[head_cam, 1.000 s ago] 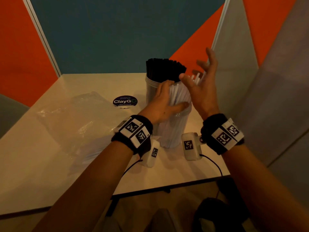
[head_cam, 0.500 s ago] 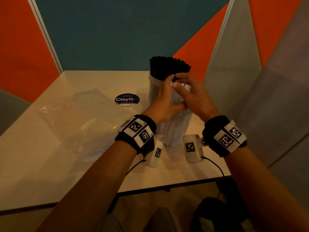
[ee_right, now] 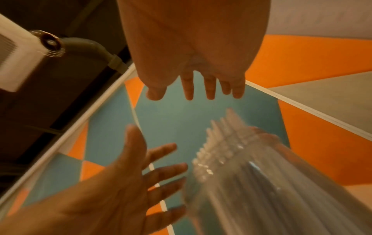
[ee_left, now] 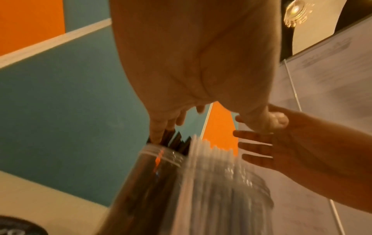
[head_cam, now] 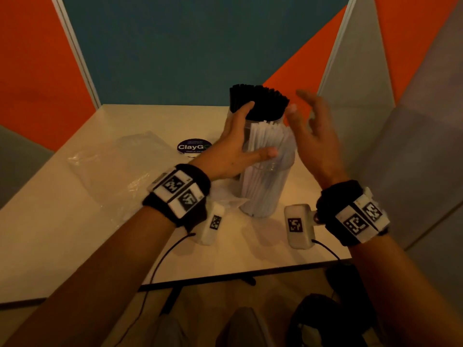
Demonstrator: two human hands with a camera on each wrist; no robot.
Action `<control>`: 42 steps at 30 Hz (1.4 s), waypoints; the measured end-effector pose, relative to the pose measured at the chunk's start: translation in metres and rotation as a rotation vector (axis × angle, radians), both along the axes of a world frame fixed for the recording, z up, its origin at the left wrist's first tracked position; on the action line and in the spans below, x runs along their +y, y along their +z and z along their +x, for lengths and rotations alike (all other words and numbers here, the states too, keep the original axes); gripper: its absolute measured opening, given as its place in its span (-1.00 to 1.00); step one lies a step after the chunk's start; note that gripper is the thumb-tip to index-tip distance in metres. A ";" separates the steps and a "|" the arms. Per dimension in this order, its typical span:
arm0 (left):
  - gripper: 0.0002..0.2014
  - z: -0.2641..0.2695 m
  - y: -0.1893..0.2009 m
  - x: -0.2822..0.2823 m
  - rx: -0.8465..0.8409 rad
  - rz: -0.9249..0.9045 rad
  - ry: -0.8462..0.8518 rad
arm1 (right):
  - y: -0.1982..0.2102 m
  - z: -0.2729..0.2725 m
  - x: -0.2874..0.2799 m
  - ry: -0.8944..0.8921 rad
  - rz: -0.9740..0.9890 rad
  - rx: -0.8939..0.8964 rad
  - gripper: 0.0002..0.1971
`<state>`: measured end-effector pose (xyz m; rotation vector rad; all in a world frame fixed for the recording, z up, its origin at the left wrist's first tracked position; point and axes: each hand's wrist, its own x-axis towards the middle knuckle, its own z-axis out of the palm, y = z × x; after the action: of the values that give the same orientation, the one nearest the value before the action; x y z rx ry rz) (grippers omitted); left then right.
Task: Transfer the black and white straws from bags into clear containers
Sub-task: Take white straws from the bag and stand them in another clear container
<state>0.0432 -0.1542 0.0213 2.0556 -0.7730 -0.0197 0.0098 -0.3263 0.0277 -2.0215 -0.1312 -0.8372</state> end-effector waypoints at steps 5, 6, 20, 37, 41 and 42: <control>-0.23 -0.016 -0.003 0.084 -0.061 0.501 -0.036 | 0.009 -0.045 0.047 0.277 -0.164 -0.029 -0.75; -0.29 -0.019 -0.006 0.100 -0.050 0.593 -0.022 | 0.009 -0.054 0.059 0.372 -0.237 0.061 -0.69; -0.88 -0.041 -0.037 0.172 -0.064 0.382 0.209 | -0.066 -0.019 0.205 0.582 -1.120 0.577 -0.58; -0.89 -0.044 -0.048 0.180 -0.123 0.284 0.243 | -0.088 -0.008 0.227 0.493 -1.160 0.552 -0.62; -0.90 -0.044 -0.053 0.183 -0.114 0.246 0.234 | -0.094 -0.005 0.224 0.512 -1.091 0.565 -0.60; -0.90 -0.044 -0.054 0.184 -0.109 0.236 0.232 | -0.095 -0.003 0.222 0.505 -1.084 0.583 -0.61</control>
<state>-0.0013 0.0301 -0.0324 2.3771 -0.6168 0.1376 0.0064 -0.1042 -0.0675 -2.9229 -0.8618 0.2706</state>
